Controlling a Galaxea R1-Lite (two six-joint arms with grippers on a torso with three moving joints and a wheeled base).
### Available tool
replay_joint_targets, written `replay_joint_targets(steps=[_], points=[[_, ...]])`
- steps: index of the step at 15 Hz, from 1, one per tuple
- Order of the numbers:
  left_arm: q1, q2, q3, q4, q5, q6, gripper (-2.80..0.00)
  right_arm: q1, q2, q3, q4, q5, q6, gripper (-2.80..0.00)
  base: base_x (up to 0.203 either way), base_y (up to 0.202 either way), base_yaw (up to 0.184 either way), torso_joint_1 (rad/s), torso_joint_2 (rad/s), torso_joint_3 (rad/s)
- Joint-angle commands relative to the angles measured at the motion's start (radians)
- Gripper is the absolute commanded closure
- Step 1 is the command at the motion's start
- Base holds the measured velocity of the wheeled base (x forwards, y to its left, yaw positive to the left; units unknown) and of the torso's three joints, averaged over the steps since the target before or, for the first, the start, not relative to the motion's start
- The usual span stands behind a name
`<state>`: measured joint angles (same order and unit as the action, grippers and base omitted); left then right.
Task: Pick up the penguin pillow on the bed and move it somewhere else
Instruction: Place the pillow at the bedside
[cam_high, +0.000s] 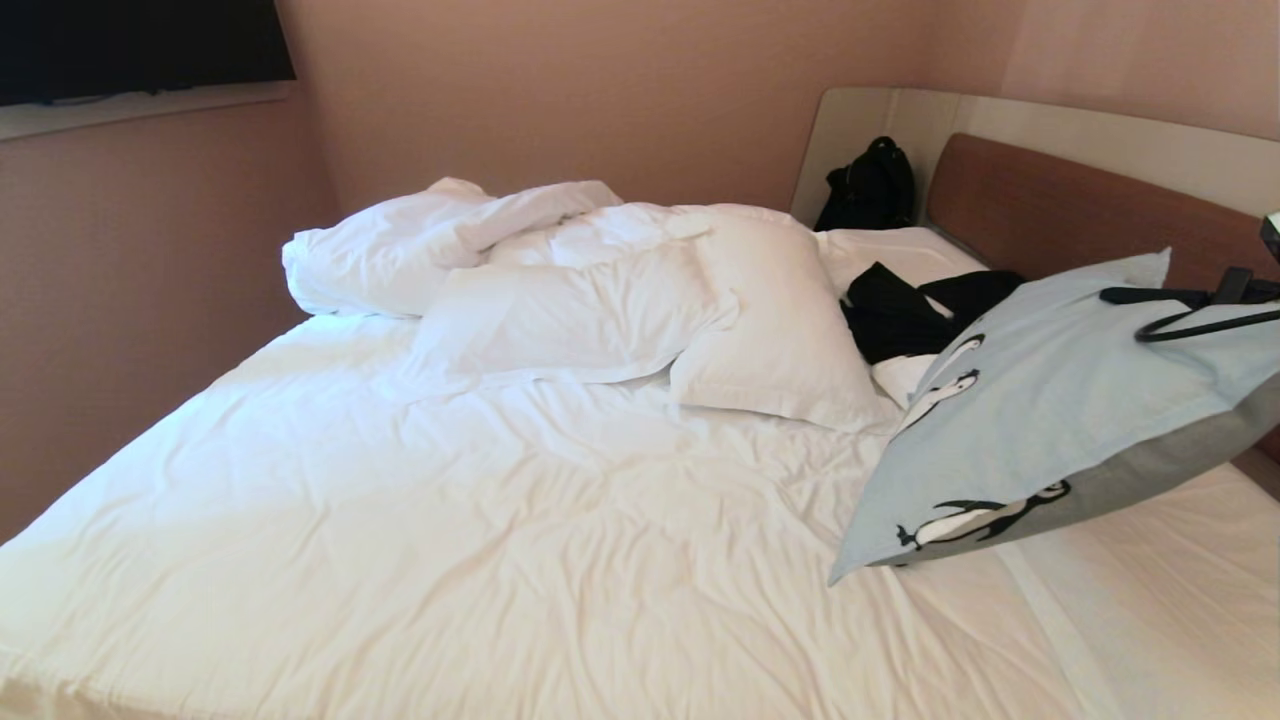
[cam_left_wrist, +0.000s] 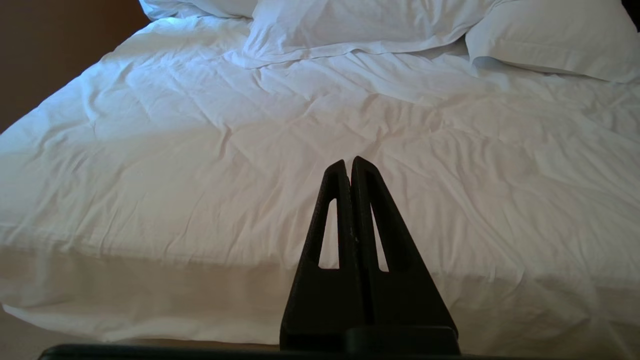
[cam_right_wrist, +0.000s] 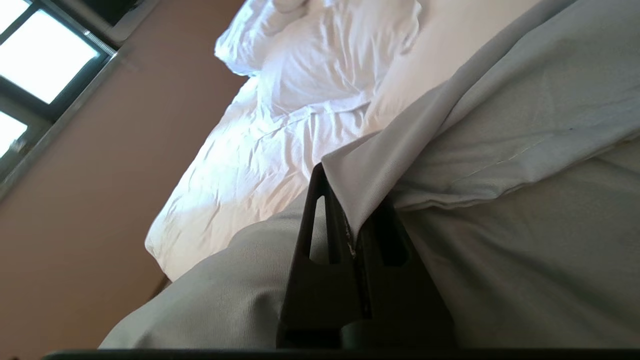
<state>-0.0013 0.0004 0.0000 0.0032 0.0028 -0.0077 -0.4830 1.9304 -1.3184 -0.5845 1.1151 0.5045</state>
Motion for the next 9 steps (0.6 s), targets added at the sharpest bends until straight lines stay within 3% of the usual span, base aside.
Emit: replay_joint_targets(steps=[1, 3, 5, 7, 9], points=[[0.000, 0.000, 0.002, 0.000, 0.000, -0.001, 0.00, -0.019, 0.146, -0.121, -0.163, 0.182, 0.005, 0.00, 0.000, 0.000, 0.000, 0.000, 0.00, 0.000], [0.000, 0.000, 0.002, 0.000, 0.000, 0.000, 0.00, -0.020, 0.234, -0.247, -0.162, 0.130, 0.007, 0.00, 0.000, 0.000, 0.000, 0.000, 0.00, 0.000], [0.000, 0.000, 0.002, 0.000, 0.000, -0.001, 0.00, -0.013, 0.285, -0.367, -0.105, -0.003, 0.008, 0.00, 0.000, 0.000, 0.000, 0.000, 0.00, 0.000], [0.000, 0.000, 0.002, 0.000, 0.000, -0.002, 0.00, 0.002, 0.301, -0.473, 0.078, -0.164, 0.009, 0.00, 0.000, 0.000, 0.000, 0.000, 0.00, 0.000], [0.000, 0.000, 0.002, 0.000, 0.000, 0.000, 0.00, 0.013, 0.303, -0.568, 0.255, -0.257, 0.009, 0.00, 0.000, 0.000, 0.000, 0.000, 0.00, 0.000]])
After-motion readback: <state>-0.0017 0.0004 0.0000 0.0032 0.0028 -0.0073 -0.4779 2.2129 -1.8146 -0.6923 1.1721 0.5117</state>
